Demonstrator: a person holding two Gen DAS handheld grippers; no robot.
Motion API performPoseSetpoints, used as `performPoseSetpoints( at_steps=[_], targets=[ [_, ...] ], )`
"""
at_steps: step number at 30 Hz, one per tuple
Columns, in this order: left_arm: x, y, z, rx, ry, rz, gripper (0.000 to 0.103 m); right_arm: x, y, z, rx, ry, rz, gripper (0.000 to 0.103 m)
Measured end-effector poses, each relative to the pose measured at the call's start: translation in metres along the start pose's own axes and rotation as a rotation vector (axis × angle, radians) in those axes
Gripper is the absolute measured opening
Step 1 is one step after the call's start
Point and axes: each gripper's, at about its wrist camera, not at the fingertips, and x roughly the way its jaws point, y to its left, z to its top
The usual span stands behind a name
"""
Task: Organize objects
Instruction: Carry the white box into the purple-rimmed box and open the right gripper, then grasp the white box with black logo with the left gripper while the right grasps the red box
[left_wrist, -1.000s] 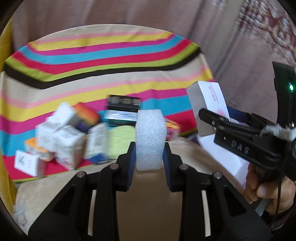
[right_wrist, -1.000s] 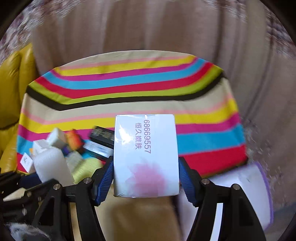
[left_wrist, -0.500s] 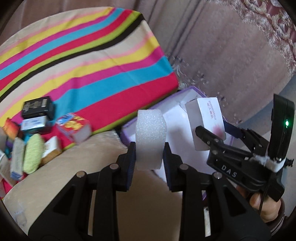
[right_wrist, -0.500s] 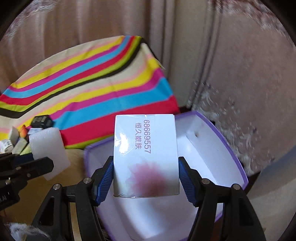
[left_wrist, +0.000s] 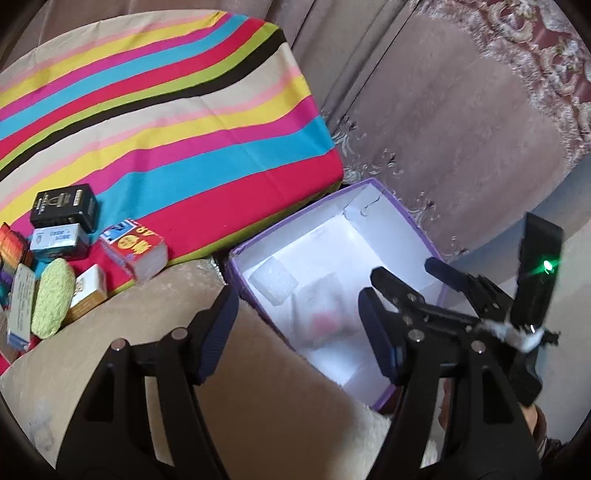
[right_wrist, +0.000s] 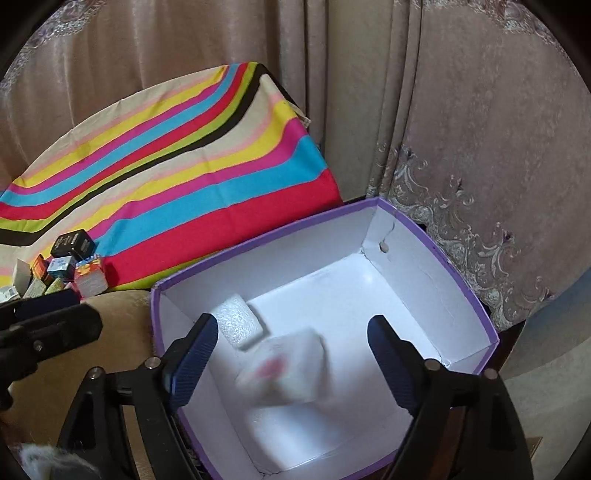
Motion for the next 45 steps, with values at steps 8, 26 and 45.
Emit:
performPoseSetpoints(
  at_steps=[8, 26, 45],
  targets=[
    [-0.062, 0.055, -0.029, -0.06, -0.104, 0.102, 0.076, -0.015, 0.025, 0.007, -0.022, -0.011, 0.088, 0.086],
    [-0.19, 0.252, -0.138, -0.443, -0.225, 0.444, 0.076, -0.001, 0.132, 0.015, -0.275, 0.048, 0.222, 0.087],
    [-0.132, 0.316, -0.12, -0.335, 0.089, 0.516, 0.1, 0.059, 0.184, 0.044, -0.409, 0.179, 0.292, 0.087]
  ],
)
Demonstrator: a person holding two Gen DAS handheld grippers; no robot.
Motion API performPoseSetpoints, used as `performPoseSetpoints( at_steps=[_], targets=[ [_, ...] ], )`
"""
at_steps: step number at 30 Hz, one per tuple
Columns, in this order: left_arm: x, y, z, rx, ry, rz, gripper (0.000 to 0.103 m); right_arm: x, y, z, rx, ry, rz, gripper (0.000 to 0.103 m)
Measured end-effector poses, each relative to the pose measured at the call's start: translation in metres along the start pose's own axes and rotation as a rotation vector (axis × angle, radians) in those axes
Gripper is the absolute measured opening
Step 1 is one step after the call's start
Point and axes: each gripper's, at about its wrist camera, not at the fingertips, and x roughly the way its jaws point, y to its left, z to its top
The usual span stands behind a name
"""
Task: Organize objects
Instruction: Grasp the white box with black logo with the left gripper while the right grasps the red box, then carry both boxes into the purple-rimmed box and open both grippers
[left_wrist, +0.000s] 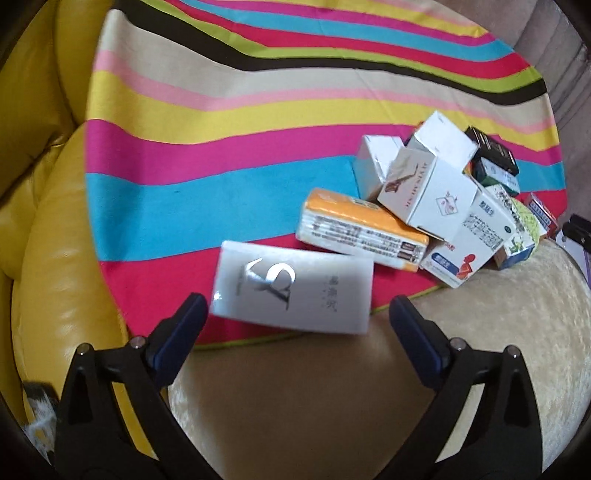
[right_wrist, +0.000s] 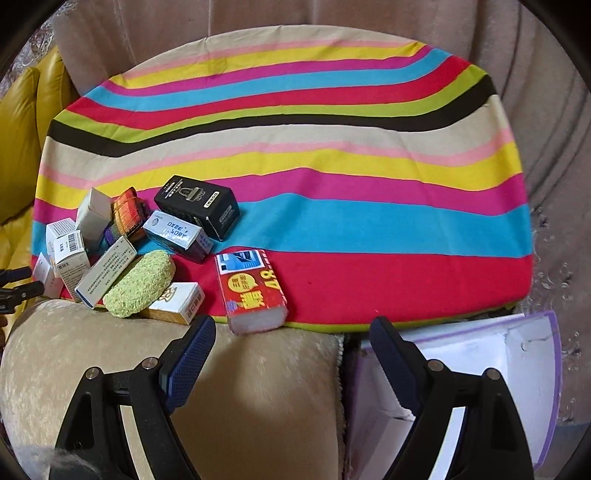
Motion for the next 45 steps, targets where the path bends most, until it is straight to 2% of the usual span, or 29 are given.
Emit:
performPoseSetpoints(
  at_steps=[4, 7, 14, 17, 20, 21, 22, 29, 33, 35, 38, 45],
  targets=[
    [0.007, -0.001, 0.003, 0.011, 0.019, 0.018, 0.1, 0.011, 0.003, 0.009, -0.021, 0.018, 0.017, 0.087],
    [0.009, -0.003, 0.004, 0.011, 0.026, 0.019, 0.088, 0.02, 0.009, 0.014, -0.05, 0.039, 0.04, 0.087],
    [-0.005, -0.007, -0.007, 0.013, 0.003, 0.002, 0.088, 0.041, 0.013, 0.027, -0.074, 0.077, 0.054, 0.086],
    [-0.018, -0.005, -0.015, 0.0, -0.014, -0.004, 0.088, 0.046, 0.016, 0.027, -0.091, 0.095, 0.068, 0.078],
    [-0.023, -0.001, -0.021, -0.018, -0.023, -0.012, 0.087, 0.05, 0.016, 0.026, -0.097, 0.111, 0.084, 0.06],
    [-0.027, 0.001, -0.022, -0.023, -0.028, -0.011, 0.087, 0.051, 0.015, 0.025, -0.096, 0.115, 0.09, 0.049],
    [-0.031, 0.001, -0.027, -0.031, -0.036, -0.009, 0.087, 0.051, 0.016, 0.025, -0.095, 0.114, 0.091, 0.043],
    [-0.076, -0.007, -0.042, -0.065, -0.131, 0.001, 0.087, 0.039, 0.013, 0.022, -0.093, 0.056, 0.095, 0.043],
    [-0.089, -0.009, -0.031, -0.063, -0.203, -0.025, 0.087, 0.021, 0.006, 0.015, -0.067, -0.004, 0.063, 0.043],
    [-0.094, -0.02, -0.027, -0.037, -0.232, -0.038, 0.087, 0.008, 0.0, 0.008, -0.045, -0.041, 0.04, 0.043],
    [-0.091, -0.065, -0.009, 0.026, -0.261, -0.096, 0.087, -0.008, -0.007, -0.003, -0.017, -0.082, 0.015, 0.043],
    [-0.088, -0.154, 0.002, 0.196, -0.254, -0.206, 0.087, -0.047, -0.029, -0.039, 0.058, -0.136, -0.051, 0.043]
  ],
)
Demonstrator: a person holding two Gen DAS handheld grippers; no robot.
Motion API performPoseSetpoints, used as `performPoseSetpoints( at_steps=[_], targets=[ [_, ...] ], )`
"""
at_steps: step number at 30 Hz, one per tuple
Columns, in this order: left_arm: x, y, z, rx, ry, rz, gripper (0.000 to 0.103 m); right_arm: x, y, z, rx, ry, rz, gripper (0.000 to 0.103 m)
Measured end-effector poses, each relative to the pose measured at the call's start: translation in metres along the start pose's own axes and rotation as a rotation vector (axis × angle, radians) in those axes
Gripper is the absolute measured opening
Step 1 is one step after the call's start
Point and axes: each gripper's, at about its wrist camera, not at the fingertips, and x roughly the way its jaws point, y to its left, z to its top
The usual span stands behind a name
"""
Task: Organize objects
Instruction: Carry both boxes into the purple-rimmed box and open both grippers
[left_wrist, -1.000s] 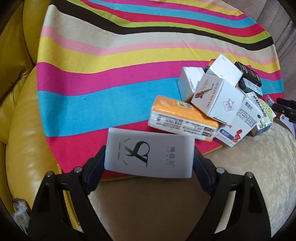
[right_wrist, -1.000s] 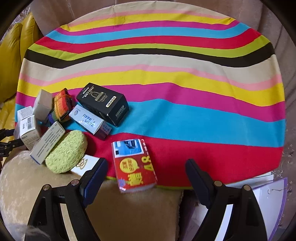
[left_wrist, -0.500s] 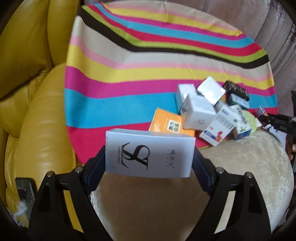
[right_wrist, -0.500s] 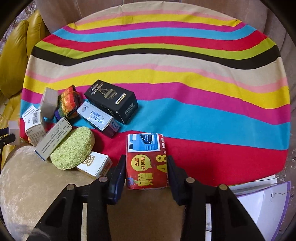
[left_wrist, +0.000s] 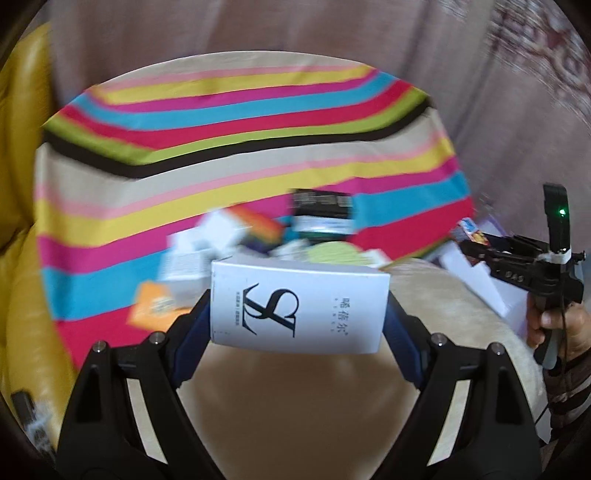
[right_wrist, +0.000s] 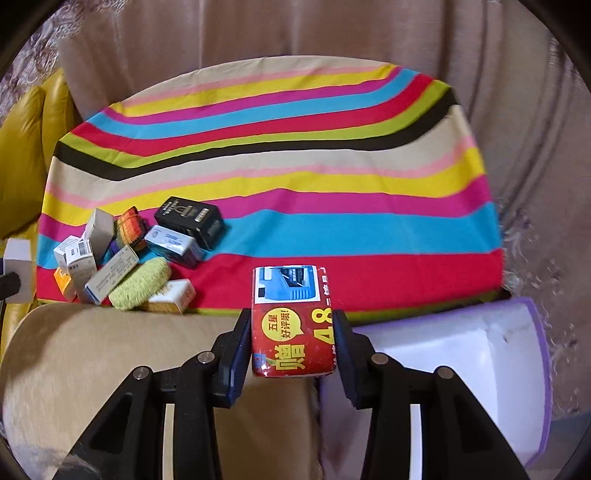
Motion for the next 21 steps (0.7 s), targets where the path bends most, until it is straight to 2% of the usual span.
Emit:
performPoseSetpoints(
  at_steps=[6, 9, 13, 17, 21],
  targets=[
    [0.025, -0.098, 0.015, 0.187, 0.036, -0.115, 0.087, -0.024, -0.031, -0.022, 0.057, -0.018, -0.087, 0.043],
    [0.041, -0.135, 0.018, 0.242, 0.063, -0.153, 0.087, -0.034, -0.052, -0.031, 0.091, -0.03, -0.15, 0.043],
    [0.065, -0.189, 0.016, 0.326, 0.117, -0.214, 0.087, -0.047, -0.079, -0.042, 0.154, -0.04, -0.193, 0.043],
    [0.079, -0.224, 0.014, 0.377, 0.146, -0.244, 0.087, -0.055, -0.101, -0.049, 0.196, -0.051, -0.252, 0.043],
    [0.087, -0.243, 0.015, 0.401, 0.169, -0.276, 0.087, -0.064, -0.12, -0.054, 0.227, -0.063, -0.306, 0.043]
  ],
)
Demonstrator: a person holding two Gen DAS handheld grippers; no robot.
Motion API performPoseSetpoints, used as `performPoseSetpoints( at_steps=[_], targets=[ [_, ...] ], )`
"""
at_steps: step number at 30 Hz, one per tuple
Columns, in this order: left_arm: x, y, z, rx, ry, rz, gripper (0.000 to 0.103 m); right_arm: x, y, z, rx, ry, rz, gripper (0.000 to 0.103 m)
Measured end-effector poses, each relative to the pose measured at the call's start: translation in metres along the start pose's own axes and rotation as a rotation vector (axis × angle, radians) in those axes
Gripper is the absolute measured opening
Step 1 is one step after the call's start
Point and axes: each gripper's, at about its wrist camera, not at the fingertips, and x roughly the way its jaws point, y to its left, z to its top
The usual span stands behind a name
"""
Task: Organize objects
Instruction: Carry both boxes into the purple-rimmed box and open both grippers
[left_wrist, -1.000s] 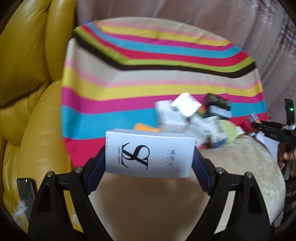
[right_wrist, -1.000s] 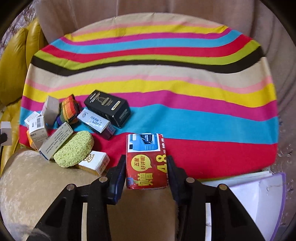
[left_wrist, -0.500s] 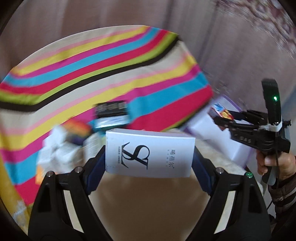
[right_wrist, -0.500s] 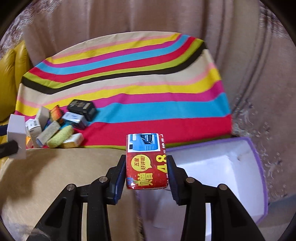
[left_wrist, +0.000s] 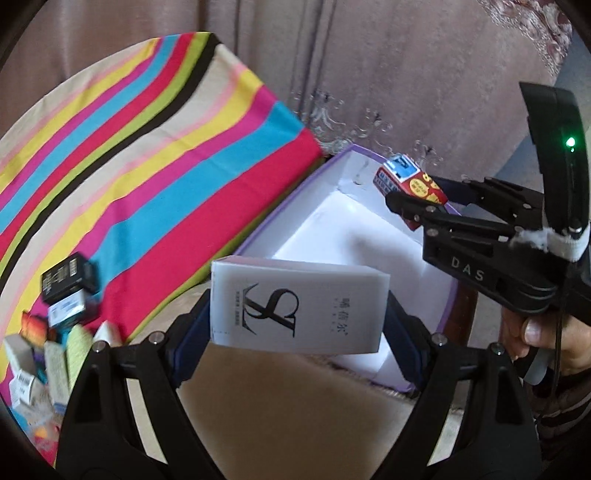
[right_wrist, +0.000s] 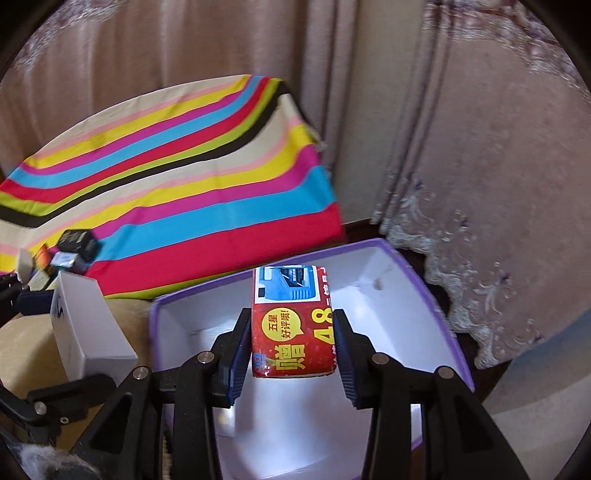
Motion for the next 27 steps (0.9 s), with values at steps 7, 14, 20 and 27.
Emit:
performPoseSetpoints(
  at_steps=[7, 14, 20, 27],
  targets=[
    [0.01, -0.003, 0.004, -0.01, 0.013, -0.044, 0.096, -0.005, -0.018, 0.0, 0.048, -0.006, -0.035, 0.063],
    [0.004, 0.003, 0.001, -0.029, -0.001, -0.033, 0.097, -0.01, -0.009, 0.003, 0.024, -0.022, -0.022, 0.078],
    [-0.011, 0.023, -0.006, -0.074, -0.039, 0.008, 0.097, -0.009, -0.001, 0.004, 0.013, -0.023, -0.017, 0.079],
    [-0.035, 0.054, -0.02, -0.149, -0.085, 0.06, 0.097, -0.011, 0.017, 0.003, -0.002, -0.019, 0.023, 0.082]
  ],
)
